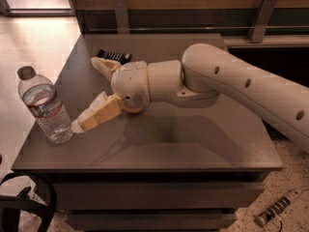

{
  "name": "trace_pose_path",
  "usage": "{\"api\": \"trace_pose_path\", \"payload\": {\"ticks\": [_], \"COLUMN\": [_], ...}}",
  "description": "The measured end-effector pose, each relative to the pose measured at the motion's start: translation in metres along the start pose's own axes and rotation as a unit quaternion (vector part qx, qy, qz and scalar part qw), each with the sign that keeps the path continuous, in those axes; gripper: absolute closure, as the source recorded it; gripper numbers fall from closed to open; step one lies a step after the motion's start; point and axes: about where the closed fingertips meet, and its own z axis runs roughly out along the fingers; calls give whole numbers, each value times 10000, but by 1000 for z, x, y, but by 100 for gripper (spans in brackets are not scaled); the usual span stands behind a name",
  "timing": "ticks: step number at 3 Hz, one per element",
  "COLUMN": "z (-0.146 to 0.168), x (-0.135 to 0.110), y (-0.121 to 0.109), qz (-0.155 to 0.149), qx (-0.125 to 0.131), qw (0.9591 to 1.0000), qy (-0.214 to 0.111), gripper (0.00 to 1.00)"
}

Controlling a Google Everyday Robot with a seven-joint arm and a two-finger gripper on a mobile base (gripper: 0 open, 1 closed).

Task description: Pick water bottle

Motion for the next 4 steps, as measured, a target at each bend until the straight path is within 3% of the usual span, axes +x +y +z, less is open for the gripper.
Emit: {"api": "trace_pose_path", "payload": {"ticks": [3,4], "z": [61,62], "x": [-3,-4], "y": [12,14], "qz": [-61,-71], "qx": [-373,-382], "qw": [9992,9991], "qy": [-143,-143], "gripper": [1,25]}}
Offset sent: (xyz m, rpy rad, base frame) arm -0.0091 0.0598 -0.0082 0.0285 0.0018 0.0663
